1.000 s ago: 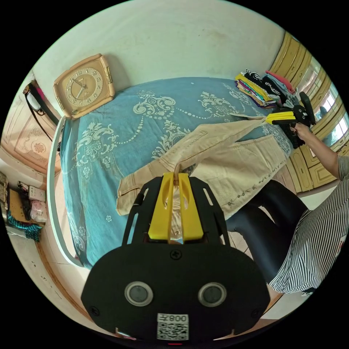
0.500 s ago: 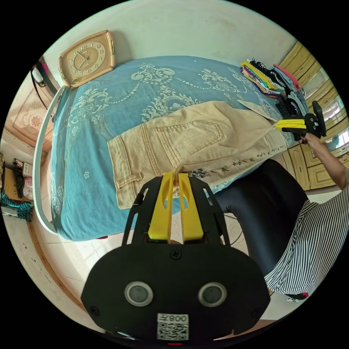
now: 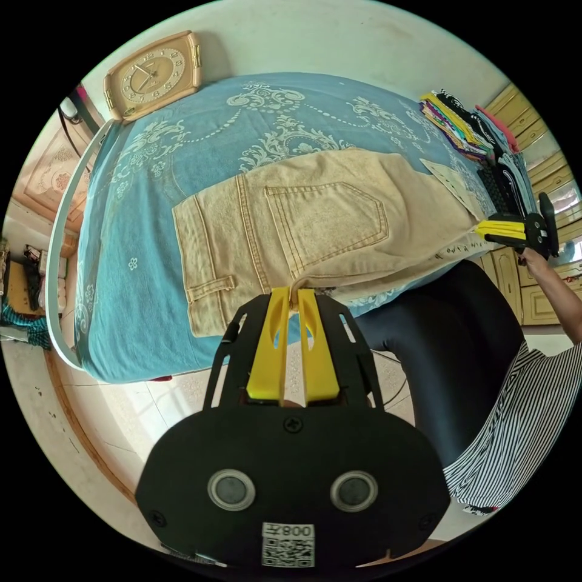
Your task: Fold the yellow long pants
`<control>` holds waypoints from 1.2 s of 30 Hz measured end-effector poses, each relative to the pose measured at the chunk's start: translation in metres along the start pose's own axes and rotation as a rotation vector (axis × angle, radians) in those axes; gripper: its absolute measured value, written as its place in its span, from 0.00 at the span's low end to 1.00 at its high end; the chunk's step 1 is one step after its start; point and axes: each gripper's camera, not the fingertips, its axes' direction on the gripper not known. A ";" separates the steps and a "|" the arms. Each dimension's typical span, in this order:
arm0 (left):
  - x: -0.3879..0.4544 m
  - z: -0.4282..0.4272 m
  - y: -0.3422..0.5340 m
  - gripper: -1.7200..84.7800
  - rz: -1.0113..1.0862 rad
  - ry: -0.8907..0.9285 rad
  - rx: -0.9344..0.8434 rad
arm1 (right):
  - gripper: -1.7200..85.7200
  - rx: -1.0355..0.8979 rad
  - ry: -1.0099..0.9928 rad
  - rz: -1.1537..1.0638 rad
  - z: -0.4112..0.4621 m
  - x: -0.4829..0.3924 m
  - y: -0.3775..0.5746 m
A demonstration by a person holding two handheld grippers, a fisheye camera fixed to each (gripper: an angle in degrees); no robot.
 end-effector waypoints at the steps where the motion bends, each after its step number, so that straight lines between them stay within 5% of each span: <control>1: 0.000 -0.001 0.003 0.05 0.000 -0.002 -0.002 | 0.04 -0.007 0.000 0.000 0.004 -0.001 0.002; 16: -0.010 -0.022 0.054 0.05 0.042 -0.050 -0.052 | 0.04 -0.066 -0.028 -0.046 0.047 0.000 0.033; 36: -0.102 -0.025 0.164 0.07 -0.124 0.165 0.001 | 0.04 -0.065 -0.044 -0.031 0.059 0.049 0.068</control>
